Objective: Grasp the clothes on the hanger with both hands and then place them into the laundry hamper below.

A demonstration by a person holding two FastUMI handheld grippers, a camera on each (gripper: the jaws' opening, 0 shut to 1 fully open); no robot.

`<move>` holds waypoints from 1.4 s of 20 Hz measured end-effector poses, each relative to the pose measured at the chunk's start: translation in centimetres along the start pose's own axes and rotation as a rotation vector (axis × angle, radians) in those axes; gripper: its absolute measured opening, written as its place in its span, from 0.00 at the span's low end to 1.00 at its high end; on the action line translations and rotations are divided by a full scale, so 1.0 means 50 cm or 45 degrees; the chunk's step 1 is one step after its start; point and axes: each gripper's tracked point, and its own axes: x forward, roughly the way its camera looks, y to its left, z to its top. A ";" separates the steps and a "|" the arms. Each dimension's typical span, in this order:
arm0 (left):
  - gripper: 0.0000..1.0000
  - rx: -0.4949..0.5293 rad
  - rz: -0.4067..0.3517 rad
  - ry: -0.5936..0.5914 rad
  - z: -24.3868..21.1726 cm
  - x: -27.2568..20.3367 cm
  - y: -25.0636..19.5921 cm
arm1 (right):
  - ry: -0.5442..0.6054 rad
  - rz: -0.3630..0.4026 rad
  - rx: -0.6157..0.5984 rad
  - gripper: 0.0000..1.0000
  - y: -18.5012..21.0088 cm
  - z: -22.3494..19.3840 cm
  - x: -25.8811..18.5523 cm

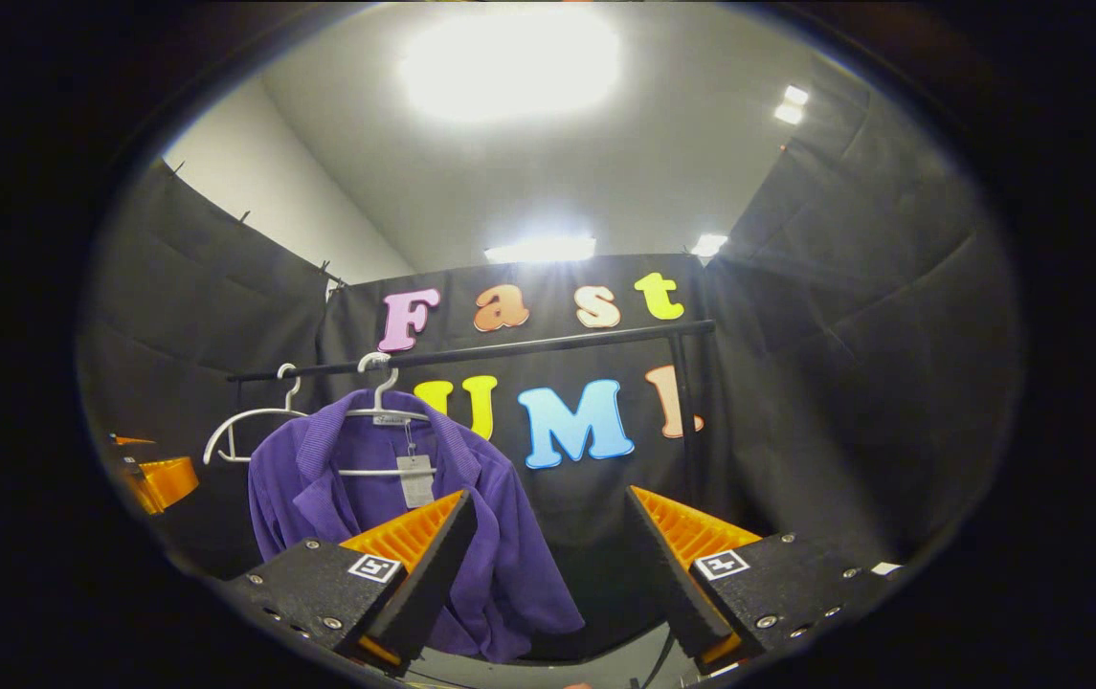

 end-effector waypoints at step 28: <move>0.92 -0.063 0.229 0.188 -0.208 0.359 -0.084 | 0.208 0.387 0.129 0.95 0.205 -0.213 0.429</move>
